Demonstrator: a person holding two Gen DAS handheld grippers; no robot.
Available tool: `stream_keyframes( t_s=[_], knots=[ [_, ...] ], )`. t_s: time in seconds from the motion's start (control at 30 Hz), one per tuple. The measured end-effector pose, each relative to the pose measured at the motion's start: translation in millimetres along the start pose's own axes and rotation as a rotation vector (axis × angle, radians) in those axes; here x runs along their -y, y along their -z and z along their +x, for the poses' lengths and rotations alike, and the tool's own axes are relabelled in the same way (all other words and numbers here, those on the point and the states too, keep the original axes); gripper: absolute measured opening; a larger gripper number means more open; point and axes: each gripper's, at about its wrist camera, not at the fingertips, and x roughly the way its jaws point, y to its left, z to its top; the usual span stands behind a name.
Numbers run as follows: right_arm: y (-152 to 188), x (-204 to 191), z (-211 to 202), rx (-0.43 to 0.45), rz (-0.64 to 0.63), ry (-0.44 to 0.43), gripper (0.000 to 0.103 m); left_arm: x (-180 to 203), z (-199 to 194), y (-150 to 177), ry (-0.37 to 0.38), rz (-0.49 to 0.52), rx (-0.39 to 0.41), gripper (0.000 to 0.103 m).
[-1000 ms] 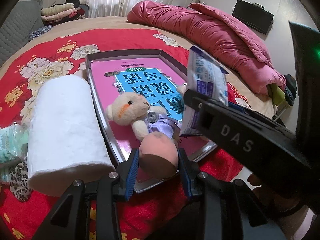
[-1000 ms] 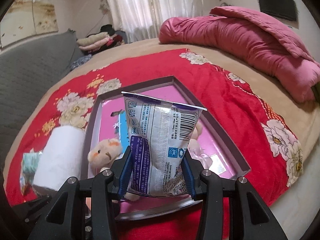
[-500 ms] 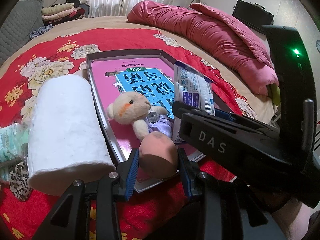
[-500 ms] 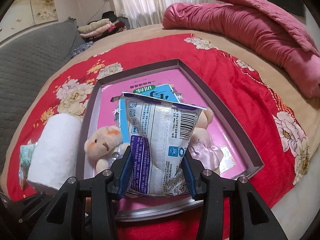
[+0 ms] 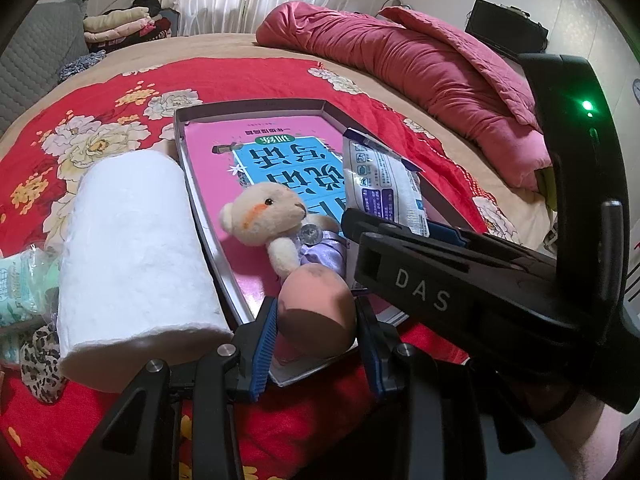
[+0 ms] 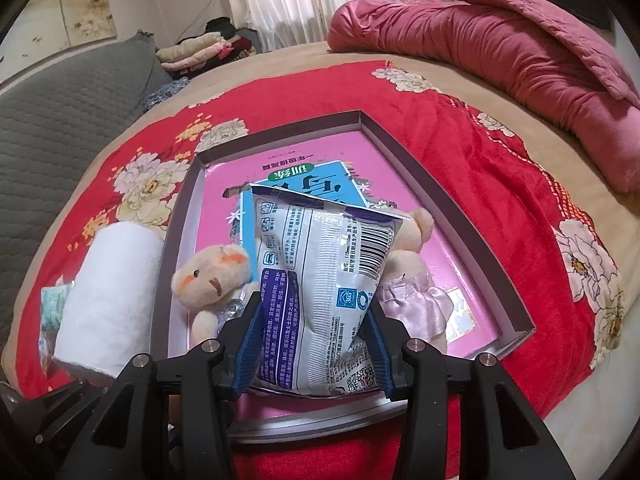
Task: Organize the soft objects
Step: 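Lower the white-blue packet into the tray with the right gripper while the left carries the beige sponge over it, then open both grippers to release the packet and sponge onto the tray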
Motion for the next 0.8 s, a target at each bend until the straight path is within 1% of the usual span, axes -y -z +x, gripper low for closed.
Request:
stream_keyframes(
  t_s=[0.03,0.17,0.2,0.23,0.33,0.63,0.8],
  knots=[
    [0.2,-0.3,-0.1,0.000,-0.001,-0.003,0.053,0.5,-0.3,0.0,0.000,0.001,0.000,0.039],
    [1.3,-1.8,-1.9,0.009,-0.003,-0.005,0.059,0.8,-0.6,-0.1,-0.006,0.006,0.001,0.039],
    [1.4,-1.3,-3.1,0.015,0.000,-0.006,0.062,0.4,-0.6,-0.1,-0.005,0.005,0.001,0.039],
    [1.6,-0.1,-4.7,0.022,0.004,-0.008,0.065,0.3,-0.2,-0.7,-0.005,0.004,0.001,0.039],
    [2.4,4.9,-13.1,0.060,0.029,-0.008,0.069,-0.4,-0.4,-0.8,-0.005,0.003,0.001,0.039],
    [1.6,18.3,-29.7,0.136,0.090,0.015,0.069,2.5,1.5,-1.5,-0.022,0.010,-0.004,0.039],
    [2.0,25.1,-32.5,0.148,0.120,0.021,0.069,3.7,2.2,-2.0,-0.021,0.017,-0.009,0.039]
  ],
)
